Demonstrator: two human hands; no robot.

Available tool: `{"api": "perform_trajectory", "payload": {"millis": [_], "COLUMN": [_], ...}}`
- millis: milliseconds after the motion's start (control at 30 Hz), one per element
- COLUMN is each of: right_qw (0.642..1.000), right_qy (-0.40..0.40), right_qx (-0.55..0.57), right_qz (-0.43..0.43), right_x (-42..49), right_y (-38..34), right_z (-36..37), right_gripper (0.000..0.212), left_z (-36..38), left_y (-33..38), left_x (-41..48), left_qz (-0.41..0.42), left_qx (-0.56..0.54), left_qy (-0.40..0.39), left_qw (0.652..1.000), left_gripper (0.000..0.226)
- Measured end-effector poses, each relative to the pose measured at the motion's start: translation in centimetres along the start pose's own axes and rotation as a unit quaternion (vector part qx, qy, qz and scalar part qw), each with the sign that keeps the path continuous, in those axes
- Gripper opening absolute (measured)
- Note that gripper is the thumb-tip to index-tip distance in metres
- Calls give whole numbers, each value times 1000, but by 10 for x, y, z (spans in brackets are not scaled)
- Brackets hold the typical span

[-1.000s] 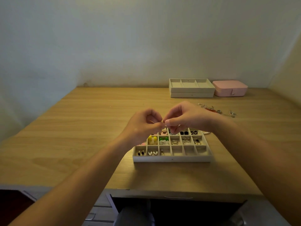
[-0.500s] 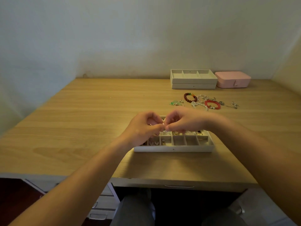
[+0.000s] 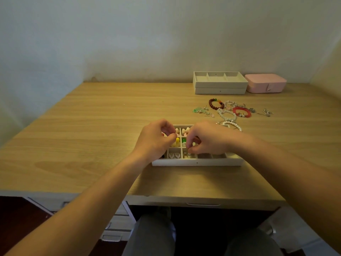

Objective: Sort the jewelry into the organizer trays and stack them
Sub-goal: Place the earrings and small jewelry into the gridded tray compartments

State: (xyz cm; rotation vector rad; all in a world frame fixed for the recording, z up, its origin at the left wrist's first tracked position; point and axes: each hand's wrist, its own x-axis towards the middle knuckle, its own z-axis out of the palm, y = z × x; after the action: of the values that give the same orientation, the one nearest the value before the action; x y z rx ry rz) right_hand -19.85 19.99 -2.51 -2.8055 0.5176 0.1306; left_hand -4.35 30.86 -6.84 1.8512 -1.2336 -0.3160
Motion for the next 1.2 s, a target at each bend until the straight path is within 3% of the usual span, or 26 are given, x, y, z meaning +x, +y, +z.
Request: {"api": "perform_trajectory", "payload": {"millis": [200,500,667,800,933,1200], "right_qw": [1000,984,976,976,978,982], "right_qy": [4,109,139,137,125,59], "right_qx": [-9,12,59,74,73,137], "right_qz": [28,139,155,154,151,112], "right_x": [0,-4,-6,-8,-10,-13], "right_y": [-4,-14,-14,-13,-9,0], "right_z": [3,25,28,22,12,4], "right_gripper": [10,8,8,4,18,25], "left_z": [-1,-1,-2,-3,-6,-3], "left_y": [-3,-3,-3,-5,-5,9], "left_x": [2,2,2,2,1,-6], "left_qz": [-2,-10,-18,-22,-14,57], "left_qx": [4,1,0,-4,6,99], "left_qy": [-12,-20,-21,-23,-28,-118], "left_qw": [1000,1000,1000,999,999,986], "left_gripper": [9,11,9,12,14,36]}}
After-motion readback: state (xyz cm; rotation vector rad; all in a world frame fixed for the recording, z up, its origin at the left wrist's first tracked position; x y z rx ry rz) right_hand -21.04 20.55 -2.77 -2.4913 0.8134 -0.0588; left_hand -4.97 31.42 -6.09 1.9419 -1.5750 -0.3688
